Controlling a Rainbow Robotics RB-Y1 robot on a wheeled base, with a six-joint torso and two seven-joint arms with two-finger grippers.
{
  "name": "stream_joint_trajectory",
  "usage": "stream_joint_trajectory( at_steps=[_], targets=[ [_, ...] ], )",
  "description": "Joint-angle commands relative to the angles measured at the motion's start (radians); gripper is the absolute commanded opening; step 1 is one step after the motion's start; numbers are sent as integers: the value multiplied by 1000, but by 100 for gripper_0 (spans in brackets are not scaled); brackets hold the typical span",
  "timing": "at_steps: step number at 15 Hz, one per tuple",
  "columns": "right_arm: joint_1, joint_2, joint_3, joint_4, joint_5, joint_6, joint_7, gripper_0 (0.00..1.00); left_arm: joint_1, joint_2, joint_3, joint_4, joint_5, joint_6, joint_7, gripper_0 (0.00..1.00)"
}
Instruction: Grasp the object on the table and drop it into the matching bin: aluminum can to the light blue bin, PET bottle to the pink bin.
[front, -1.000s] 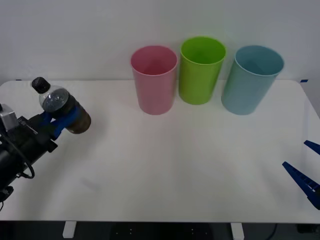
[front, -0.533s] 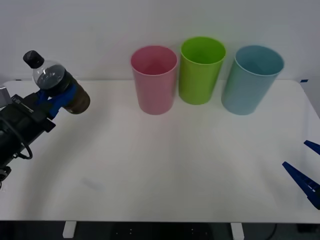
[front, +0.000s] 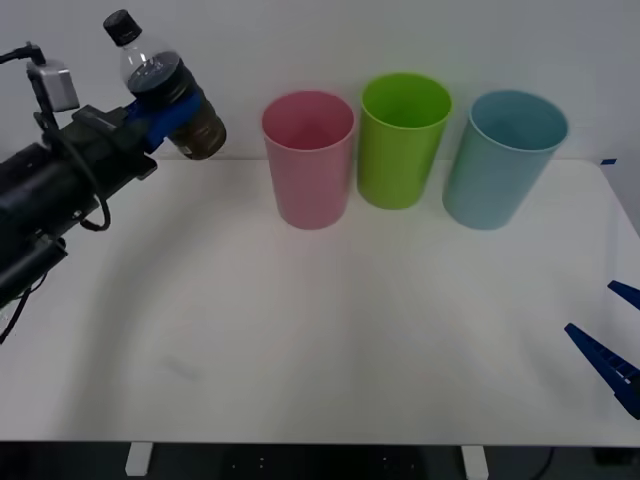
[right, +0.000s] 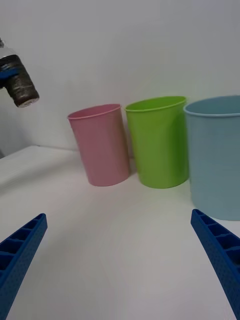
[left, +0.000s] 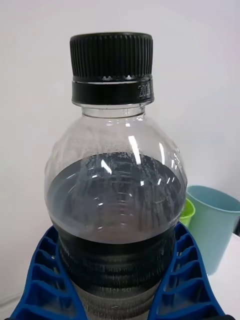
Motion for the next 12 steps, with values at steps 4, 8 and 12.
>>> stream_joint_trajectory(
  at_steps=[4, 8, 12],
  targets=[
    [0, 0, 0, 0, 0, 0, 0, 100, -245, -26, -64, 241, -95, -2, -12, 0],
    [0, 0, 0, 0, 0, 0, 0, 100, -383, -86, -64, 389, -196, 0, -27, 0],
    [0, 0, 0, 0, 0, 0, 0, 100, -479, -156, -22, 482, -330, -2, -57, 0]
  ],
)
